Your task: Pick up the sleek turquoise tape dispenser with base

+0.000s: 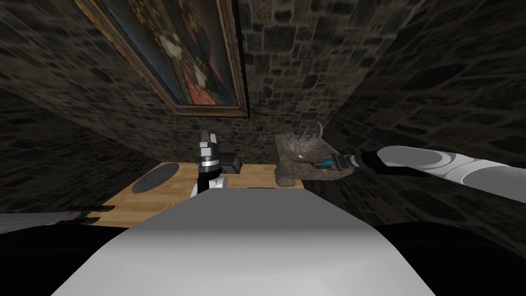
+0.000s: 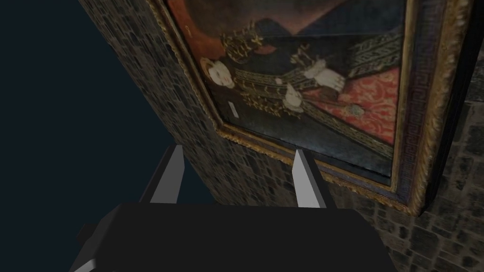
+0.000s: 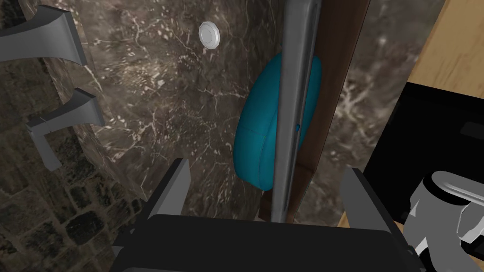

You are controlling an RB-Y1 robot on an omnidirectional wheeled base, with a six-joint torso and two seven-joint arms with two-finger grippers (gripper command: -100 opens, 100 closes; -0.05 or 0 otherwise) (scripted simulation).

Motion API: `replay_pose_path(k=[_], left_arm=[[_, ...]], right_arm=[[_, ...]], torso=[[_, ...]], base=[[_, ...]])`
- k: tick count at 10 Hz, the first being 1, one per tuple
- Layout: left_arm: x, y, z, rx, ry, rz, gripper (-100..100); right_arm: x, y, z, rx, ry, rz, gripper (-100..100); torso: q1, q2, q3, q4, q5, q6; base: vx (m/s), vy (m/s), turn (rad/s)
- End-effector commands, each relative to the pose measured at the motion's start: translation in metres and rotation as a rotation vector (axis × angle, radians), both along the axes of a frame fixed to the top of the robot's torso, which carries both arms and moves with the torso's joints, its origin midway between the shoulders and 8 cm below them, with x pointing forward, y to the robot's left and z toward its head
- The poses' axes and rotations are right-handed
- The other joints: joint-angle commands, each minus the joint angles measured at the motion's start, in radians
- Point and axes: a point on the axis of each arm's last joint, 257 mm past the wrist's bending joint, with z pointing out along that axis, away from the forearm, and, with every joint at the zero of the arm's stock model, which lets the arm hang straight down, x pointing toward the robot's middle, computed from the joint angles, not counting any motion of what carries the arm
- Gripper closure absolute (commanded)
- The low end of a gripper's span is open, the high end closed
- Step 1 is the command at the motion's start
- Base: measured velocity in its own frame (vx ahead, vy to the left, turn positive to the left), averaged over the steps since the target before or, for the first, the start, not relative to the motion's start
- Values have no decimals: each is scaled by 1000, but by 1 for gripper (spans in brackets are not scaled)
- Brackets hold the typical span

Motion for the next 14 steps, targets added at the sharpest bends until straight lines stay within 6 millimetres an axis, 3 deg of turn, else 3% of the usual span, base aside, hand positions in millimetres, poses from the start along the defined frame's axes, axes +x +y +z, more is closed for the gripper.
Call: replay_pose_path(k=[1,2,3,4,14], left_arm=[[0,0,0,0,0,0,0],[0,0,0,0,0,0,0],[0,0,0,0,0,0,0],[0,0,0,0,0,0,0],[0,0,0,0,0,0,0]], right_arm=[[-7,-11,-1,-47,35,13,-100],[-5,-6,0,-29,23,10,-100],[-5,-7,0,-32,25,11,0],[-10,-12,-2,-34,27,25,-100],[-37,-37,-13,-30,34,93,-100]], torso=[[0,0,0,0,0,0],[0,1,0,0,0,0],[-1,2,1,0,0,0],[-2,3,2,1,-1,0],[0,-2,-1,-1,0,0]], base=[[26,22,35],[12,9,6],[0,0,0],[67,30,-128],[88,48,-86]])
